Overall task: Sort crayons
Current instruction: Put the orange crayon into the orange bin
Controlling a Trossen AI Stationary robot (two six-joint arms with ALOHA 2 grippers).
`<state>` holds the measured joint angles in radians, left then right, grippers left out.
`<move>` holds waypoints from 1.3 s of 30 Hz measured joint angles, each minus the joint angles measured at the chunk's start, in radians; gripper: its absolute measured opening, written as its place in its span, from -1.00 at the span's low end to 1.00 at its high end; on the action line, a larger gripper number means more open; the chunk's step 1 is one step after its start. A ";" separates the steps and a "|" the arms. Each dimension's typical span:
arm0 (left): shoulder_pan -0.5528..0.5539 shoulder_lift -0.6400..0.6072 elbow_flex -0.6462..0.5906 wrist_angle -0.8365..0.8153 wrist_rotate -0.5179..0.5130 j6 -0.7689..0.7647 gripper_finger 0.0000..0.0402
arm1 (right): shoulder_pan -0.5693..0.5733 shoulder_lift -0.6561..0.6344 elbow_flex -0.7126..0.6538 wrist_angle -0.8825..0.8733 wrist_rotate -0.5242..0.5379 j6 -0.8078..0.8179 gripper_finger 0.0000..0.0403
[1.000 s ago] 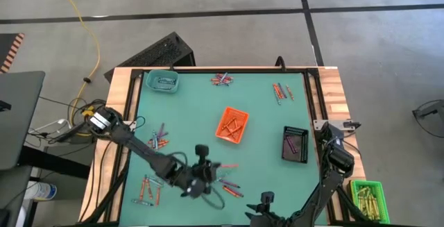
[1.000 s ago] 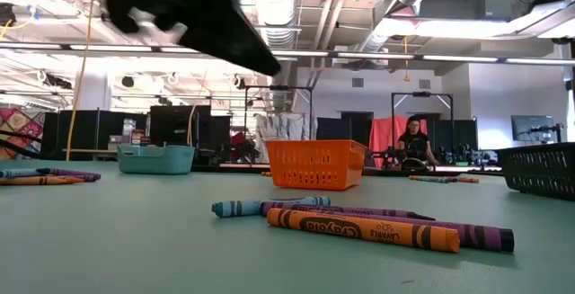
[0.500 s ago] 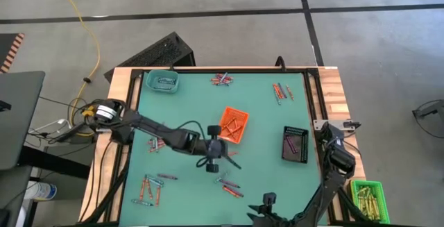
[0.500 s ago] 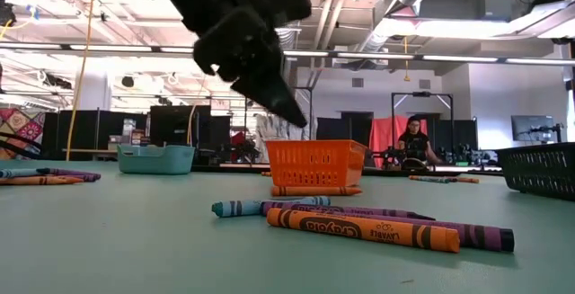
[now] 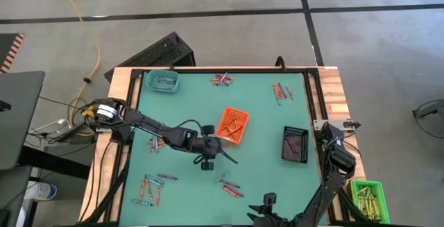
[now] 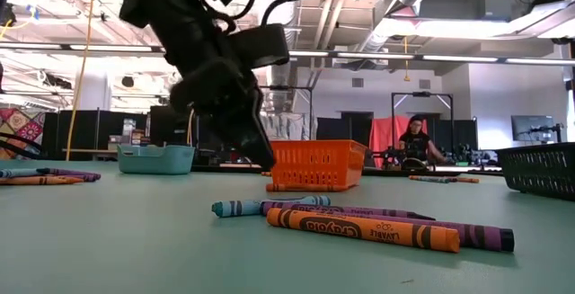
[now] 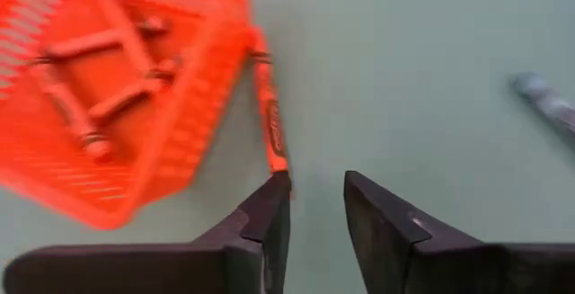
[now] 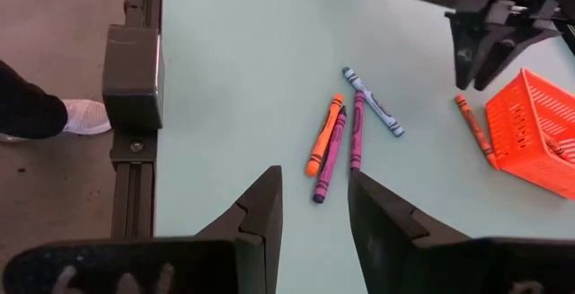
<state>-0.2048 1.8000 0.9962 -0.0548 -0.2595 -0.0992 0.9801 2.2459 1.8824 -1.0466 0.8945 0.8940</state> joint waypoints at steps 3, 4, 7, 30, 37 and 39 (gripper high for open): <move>0.018 0.000 -0.041 0.051 -0.038 -0.013 -0.46 | -0.001 0.000 0.000 0.002 0.003 0.000 -0.39; 0.025 0.001 -0.050 0.065 -0.037 -0.020 -0.45 | -0.001 0.000 0.000 0.005 0.003 0.000 -0.39; 0.048 0.001 -0.071 0.089 -0.018 -0.041 -0.43 | -0.001 0.000 0.000 0.011 0.005 -0.001 -0.39; 0.063 0.141 -0.113 0.321 0.052 -0.079 -0.43 | -0.003 0.000 0.000 0.012 0.025 -0.004 -0.39; 0.059 0.135 -0.113 0.317 0.064 -0.066 -0.70 | 0.000 0.000 0.000 0.011 0.025 -0.002 -0.39; 0.057 0.132 -0.113 0.315 0.066 -0.049 -0.83 | 0.000 0.000 0.000 0.011 0.025 -0.002 -0.39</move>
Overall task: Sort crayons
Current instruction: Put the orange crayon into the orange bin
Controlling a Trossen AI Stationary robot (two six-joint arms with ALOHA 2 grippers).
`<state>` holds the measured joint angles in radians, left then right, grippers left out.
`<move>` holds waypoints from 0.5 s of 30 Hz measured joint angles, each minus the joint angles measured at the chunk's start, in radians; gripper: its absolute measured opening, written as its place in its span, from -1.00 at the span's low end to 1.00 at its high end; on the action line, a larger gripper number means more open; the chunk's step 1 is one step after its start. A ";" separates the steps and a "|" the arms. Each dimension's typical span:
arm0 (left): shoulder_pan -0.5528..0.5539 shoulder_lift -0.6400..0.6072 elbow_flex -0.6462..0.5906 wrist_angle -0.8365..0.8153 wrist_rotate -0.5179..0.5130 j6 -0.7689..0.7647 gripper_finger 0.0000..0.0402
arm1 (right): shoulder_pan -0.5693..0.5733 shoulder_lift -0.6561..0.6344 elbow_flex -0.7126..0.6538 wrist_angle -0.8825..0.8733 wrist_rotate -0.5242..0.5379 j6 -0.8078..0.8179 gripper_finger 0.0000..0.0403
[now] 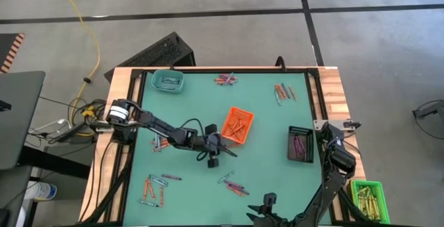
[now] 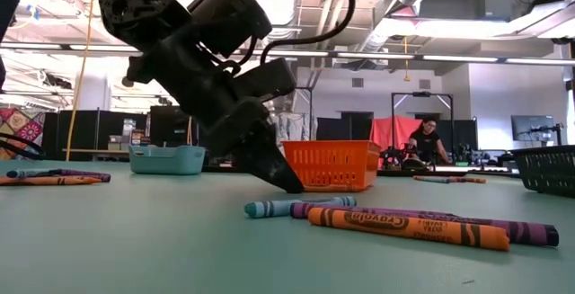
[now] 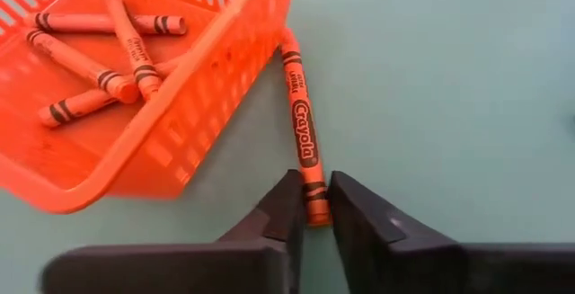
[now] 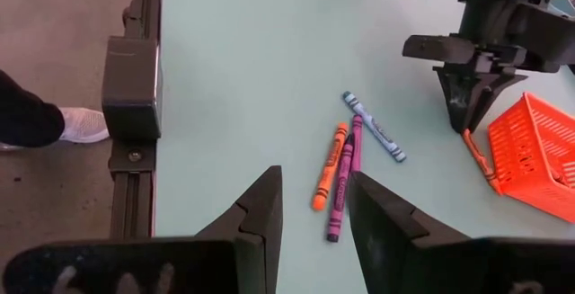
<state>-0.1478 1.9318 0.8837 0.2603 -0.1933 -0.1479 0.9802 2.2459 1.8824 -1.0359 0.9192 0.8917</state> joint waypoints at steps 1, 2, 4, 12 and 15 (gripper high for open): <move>0.000 -0.001 0.000 -0.002 0.006 0.009 -0.90 | 0.000 0.000 0.000 -0.001 0.000 0.000 -0.39; -0.002 -0.002 0.000 -0.003 0.013 0.013 -0.94 | 0.000 0.000 0.000 -0.002 0.000 0.000 -0.39; -0.005 -0.002 0.000 -0.004 0.010 0.022 -0.95 | 0.000 0.000 0.000 -0.004 0.000 0.000 -0.39; -0.035 -0.012 -0.002 -0.014 -0.034 0.057 -0.98 | 0.000 0.000 0.000 -0.005 0.000 -0.001 -0.39; -0.046 -0.040 -0.003 -0.017 -0.030 0.058 -0.99 | 0.000 0.000 0.000 -0.006 0.000 -0.001 -0.39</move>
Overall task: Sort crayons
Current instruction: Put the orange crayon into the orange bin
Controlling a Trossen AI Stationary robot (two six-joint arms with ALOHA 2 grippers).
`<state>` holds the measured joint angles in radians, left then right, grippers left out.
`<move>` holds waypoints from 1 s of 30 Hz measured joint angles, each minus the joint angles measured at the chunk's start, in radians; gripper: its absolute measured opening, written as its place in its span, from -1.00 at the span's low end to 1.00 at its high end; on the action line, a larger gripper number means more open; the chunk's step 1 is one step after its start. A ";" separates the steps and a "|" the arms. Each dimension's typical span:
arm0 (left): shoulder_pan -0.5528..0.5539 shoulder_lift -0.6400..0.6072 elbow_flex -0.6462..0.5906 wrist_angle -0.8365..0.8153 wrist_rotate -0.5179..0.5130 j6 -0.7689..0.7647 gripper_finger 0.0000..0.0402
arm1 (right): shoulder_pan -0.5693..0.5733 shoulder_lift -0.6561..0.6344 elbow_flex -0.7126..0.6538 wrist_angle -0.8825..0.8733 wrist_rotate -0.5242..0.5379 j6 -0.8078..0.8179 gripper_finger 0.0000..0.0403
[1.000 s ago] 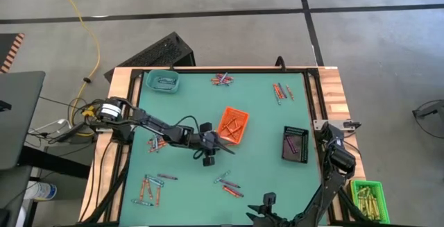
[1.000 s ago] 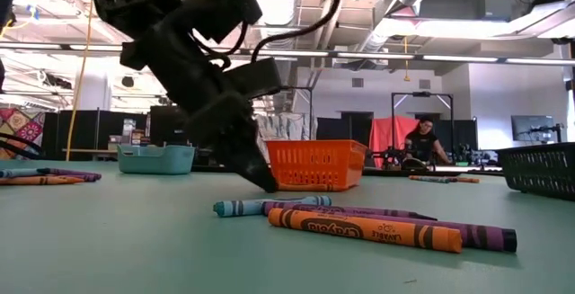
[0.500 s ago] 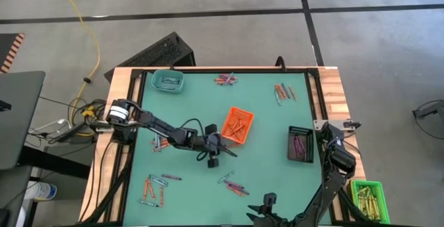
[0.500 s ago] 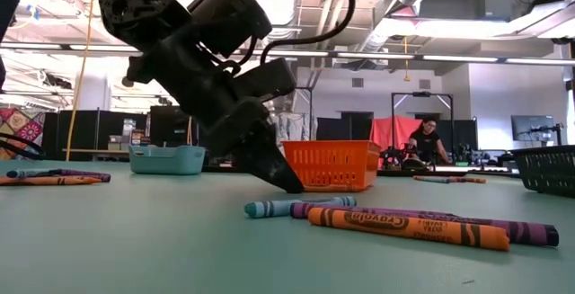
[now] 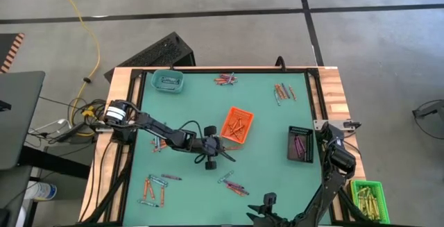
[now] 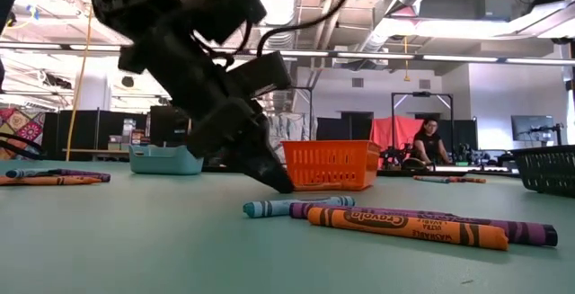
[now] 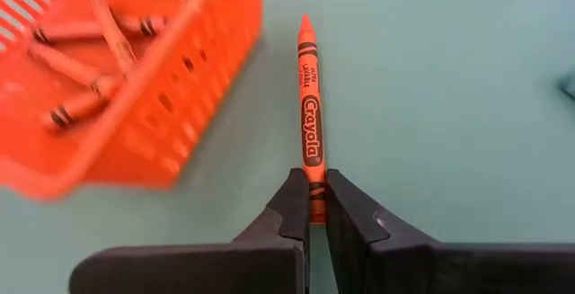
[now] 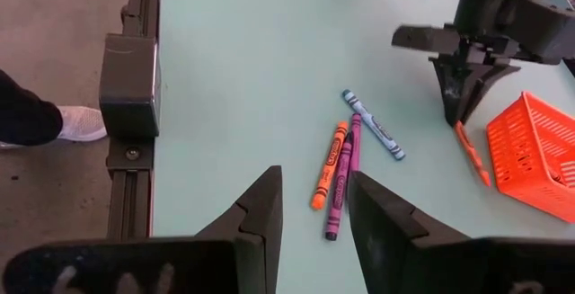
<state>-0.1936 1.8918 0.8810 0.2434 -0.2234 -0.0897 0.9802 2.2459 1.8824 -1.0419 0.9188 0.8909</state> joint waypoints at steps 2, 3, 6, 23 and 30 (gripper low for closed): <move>-0.008 -0.027 0.000 -0.011 0.008 0.003 -0.99 | 0.000 0.000 0.000 0.000 0.000 0.000 -0.39; -0.012 -0.040 -0.002 -0.022 0.011 0.004 -0.99 | 0.000 0.000 0.000 -0.001 0.000 -0.001 -0.39; -0.027 -0.080 -0.002 -0.028 0.014 0.007 -0.99 | 0.000 0.000 0.000 -0.001 0.000 -0.001 -0.39; 0.047 -0.207 0.000 0.074 -0.100 -0.094 -1.00 | 0.000 0.000 0.000 -0.005 0.000 -0.008 -0.39; 0.144 -0.204 0.000 0.096 -0.094 -0.142 -0.99 | 0.000 0.000 0.000 -0.002 0.001 -0.008 -0.39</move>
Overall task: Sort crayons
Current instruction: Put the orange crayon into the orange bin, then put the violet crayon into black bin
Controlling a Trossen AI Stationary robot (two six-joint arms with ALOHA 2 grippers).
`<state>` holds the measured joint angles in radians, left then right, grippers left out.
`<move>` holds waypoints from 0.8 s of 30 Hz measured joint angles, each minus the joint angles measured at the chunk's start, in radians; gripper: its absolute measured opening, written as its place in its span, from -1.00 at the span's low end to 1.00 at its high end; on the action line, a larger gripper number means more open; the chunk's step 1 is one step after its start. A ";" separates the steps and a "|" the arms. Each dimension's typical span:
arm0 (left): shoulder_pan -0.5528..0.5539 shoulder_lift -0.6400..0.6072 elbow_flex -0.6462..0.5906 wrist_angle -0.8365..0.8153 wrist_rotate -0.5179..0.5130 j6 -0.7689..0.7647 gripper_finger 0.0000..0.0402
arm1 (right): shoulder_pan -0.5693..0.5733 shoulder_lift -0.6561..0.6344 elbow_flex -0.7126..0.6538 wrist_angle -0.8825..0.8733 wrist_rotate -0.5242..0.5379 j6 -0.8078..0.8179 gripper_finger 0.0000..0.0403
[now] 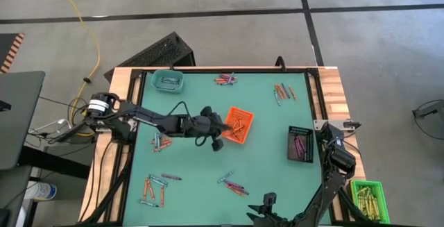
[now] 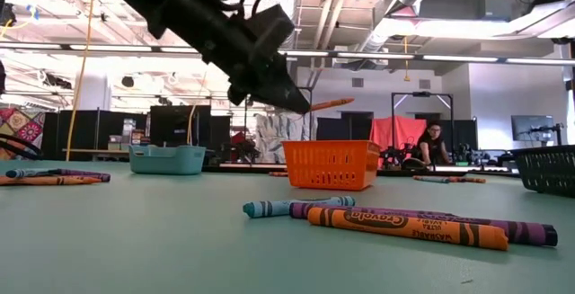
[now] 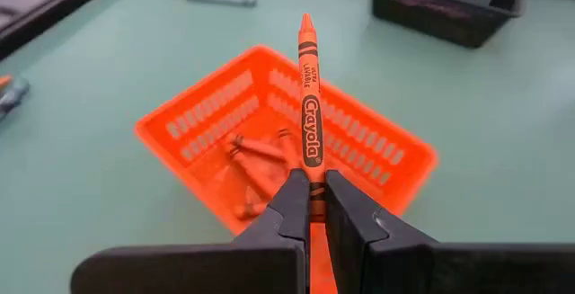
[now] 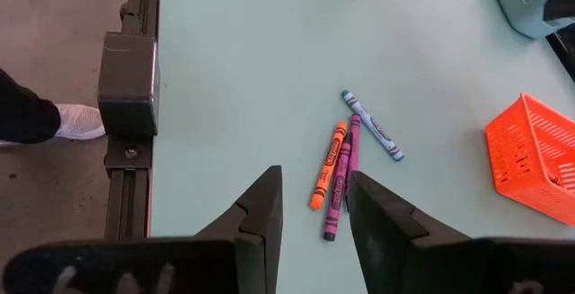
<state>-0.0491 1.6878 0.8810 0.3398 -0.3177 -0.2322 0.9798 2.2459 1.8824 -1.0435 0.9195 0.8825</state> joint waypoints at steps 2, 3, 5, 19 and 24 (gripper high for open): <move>0.024 0.000 0.000 0.004 0.027 -0.013 -0.99 | 0.000 0.000 0.000 0.000 0.000 0.000 -0.39; 0.035 0.000 0.000 0.009 0.042 -0.021 -0.99 | 0.000 0.000 0.000 0.000 0.000 0.000 -0.39; 0.052 0.000 0.000 0.012 0.055 -0.038 -0.99 | 0.000 0.000 0.000 0.000 0.001 0.000 -0.39; 0.084 0.000 0.000 0.014 0.205 -0.092 -0.45 | 0.000 0.000 0.000 0.005 0.023 0.000 -0.39; 0.083 0.000 0.000 0.034 0.295 -0.085 -0.19 | 0.000 0.000 0.000 0.008 0.023 0.000 -0.39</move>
<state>0.0335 1.6875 0.8810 0.3735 -0.0228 -0.3173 0.9794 2.2459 1.8824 -1.0351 0.9428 0.8828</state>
